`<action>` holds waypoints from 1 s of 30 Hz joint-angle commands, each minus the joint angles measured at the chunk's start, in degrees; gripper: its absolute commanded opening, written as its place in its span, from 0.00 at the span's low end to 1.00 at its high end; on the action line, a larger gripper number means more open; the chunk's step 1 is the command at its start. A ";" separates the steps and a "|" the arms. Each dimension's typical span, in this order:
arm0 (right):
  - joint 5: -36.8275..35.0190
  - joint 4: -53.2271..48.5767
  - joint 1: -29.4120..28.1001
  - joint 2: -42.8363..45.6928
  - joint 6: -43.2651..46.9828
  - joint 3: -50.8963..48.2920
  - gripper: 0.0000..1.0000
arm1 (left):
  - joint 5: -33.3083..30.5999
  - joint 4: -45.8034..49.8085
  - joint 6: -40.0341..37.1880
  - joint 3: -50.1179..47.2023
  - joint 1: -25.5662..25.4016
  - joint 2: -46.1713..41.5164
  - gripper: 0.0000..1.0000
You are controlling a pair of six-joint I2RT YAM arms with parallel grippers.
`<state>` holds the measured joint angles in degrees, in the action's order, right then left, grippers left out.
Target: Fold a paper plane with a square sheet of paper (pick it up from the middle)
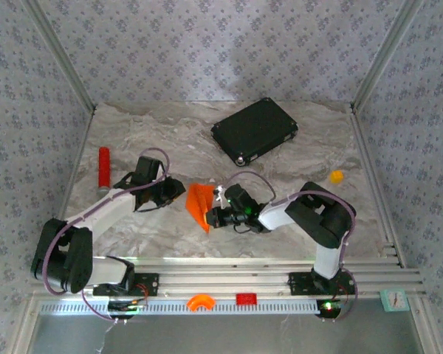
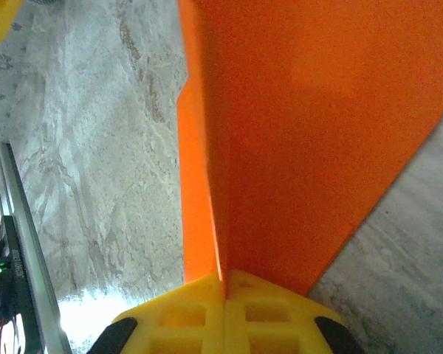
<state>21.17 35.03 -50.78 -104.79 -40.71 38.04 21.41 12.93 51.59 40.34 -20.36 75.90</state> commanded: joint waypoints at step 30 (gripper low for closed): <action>-3.65 -5.08 -3.18 2.09 0.64 -0.77 0.00 | -4.34 -6.44 6.65 -7.72 -4.01 6.97 0.00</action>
<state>15.99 35.09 -53.30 -102.63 -41.10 36.12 20.49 5.39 56.51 33.52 -24.25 84.38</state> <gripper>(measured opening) 0.051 0.064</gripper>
